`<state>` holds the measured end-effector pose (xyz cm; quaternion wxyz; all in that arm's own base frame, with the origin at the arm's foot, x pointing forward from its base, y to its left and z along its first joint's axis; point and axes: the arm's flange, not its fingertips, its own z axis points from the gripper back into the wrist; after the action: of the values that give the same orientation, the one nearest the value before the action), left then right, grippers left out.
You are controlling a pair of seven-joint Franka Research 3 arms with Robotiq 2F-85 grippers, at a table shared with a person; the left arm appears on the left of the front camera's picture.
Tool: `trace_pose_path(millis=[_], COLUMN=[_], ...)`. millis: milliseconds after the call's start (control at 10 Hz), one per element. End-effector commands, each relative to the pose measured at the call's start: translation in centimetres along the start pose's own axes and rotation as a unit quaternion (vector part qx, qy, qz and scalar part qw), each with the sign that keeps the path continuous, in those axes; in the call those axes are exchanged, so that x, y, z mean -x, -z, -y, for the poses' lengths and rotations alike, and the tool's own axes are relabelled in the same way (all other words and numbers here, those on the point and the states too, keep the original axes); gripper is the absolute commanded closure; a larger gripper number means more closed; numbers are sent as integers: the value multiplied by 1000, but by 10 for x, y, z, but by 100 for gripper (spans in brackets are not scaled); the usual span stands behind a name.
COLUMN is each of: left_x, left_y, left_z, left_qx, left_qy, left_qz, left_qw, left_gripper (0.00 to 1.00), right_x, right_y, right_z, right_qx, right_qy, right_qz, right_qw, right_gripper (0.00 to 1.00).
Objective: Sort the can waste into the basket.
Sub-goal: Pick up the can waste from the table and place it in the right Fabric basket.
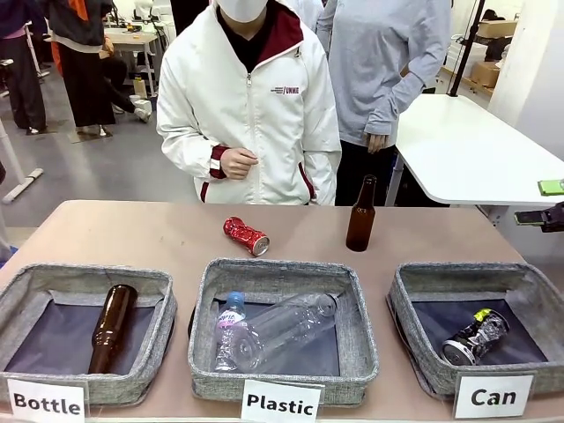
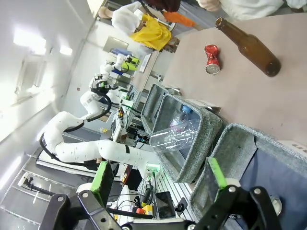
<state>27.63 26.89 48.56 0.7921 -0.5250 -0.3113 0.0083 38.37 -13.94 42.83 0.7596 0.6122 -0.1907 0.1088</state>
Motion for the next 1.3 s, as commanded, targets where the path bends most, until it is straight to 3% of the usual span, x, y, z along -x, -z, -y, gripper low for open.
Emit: trace_pose_path(millis=[0, 300, 400, 500, 900, 1100, 1200], left_x=[-3, 4, 10, 11, 27, 14, 49], left_y=[55, 167, 206, 254, 393, 408, 407], left_z=[40, 102, 120, 135, 172, 164, 173], left_qx=[-70, -204, -225, -288, -350, -371, -341], left_qy=[14, 45, 78, 76, 162, 99, 166], left_qz=[-17, -68, -123, -94, -190, -194, -187], left_qw=[997, 976, 963, 950, 903, 903, 906], left_gripper=[0, 0, 0, 0, 0, 0, 0], right_x=[0, 0, 0, 0, 0, 0, 0], right_y=[-1, -1, -1, -1, -1, -1, -1], right_z=[-1, -1, -1, -1, -1, -1, -1], right_qx=[-6, -6, -6, -6, -6, -6, -6], right_qy=[-12, -12, -12, -12, -12, -12, -12], right_qz=[3, 3, 3, 3, 3, 3, 3], right_qw=[1000, 1000, 1000, 1000, 1000, 1000, 1000], right_gripper=[0, 0, 0, 0, 0, 0, 0])
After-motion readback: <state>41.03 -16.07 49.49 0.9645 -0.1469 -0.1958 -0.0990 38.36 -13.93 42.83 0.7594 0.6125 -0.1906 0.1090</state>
